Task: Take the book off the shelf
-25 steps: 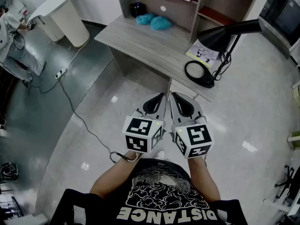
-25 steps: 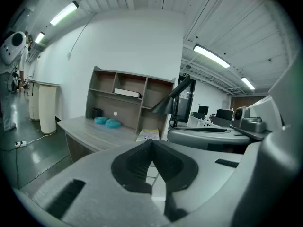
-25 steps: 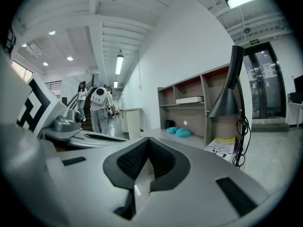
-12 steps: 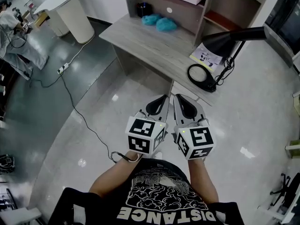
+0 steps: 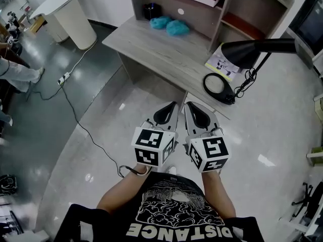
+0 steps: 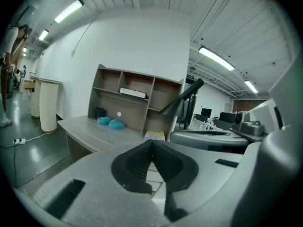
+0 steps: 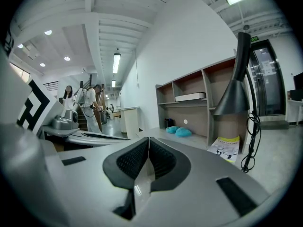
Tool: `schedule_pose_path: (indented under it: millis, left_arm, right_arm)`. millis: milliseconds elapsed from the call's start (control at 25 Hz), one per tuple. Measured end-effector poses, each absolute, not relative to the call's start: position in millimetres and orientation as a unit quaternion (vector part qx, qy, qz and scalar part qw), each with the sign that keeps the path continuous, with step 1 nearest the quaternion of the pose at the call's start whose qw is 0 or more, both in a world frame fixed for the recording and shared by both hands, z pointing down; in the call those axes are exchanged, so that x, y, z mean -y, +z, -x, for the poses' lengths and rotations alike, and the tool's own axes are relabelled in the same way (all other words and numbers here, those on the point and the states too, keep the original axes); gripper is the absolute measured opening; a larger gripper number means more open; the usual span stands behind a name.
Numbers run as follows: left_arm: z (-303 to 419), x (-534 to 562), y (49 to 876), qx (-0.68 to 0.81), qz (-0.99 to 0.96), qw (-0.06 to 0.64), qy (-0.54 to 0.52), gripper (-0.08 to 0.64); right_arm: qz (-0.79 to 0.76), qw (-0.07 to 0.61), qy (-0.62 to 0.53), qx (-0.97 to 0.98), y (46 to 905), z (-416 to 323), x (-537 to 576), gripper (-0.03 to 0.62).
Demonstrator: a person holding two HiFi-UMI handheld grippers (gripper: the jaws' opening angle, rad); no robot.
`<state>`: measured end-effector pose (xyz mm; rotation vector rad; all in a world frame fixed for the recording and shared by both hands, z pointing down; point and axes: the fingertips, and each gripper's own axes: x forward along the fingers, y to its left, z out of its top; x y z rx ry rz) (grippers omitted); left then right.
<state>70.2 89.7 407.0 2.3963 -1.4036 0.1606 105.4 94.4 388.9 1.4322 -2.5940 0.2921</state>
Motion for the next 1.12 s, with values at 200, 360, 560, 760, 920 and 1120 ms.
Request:
schedule_pose_path:
  millis: [200, 360, 560, 760, 920, 1120]
  left_arm:
    - [-55.2, -55.9, 410.3, 0.482, -0.854, 0.185, 0.059, 0.009]
    - [-40.5, -27.6, 410.7, 0.47, -0.86, 0.188, 0.064, 0.009]
    - [-19.3, 4.4, 407.5, 0.454, -0.868, 0.189, 0.065, 0.009]
    - [4.2, 29.7, 403.9, 0.437, -0.878, 0.187, 0.064, 0.009]
    - [27.2, 48.7, 401.2, 0.427, -0.883, 0.183, 0.063, 0.009]
    - [44.8, 66.8, 398.8, 0.415, -0.89, 0.181, 0.059, 0.009]
  right_arm:
    - [-0.489, 0.095, 0.099, 0.862, 391.7, -86.6, -61.6, 0.018]
    - [-0.501, 0.097, 0.102, 0.854, 390.6, -72.8, -34.2, 0.018]
    - [-0.516, 0.102, 0.106, 0.844, 389.4, -51.0, -4.7, 0.018]
    - [-0.531, 0.103, 0.105, 0.835, 386.4, -25.6, 19.6, 0.018]
    - [-0.541, 0.099, 0.101, 0.829, 381.6, -2.8, 38.7, 0.018]
    - [-0.547, 0.101, 0.098, 0.825, 379.8, 18.7, 52.6, 0.018]
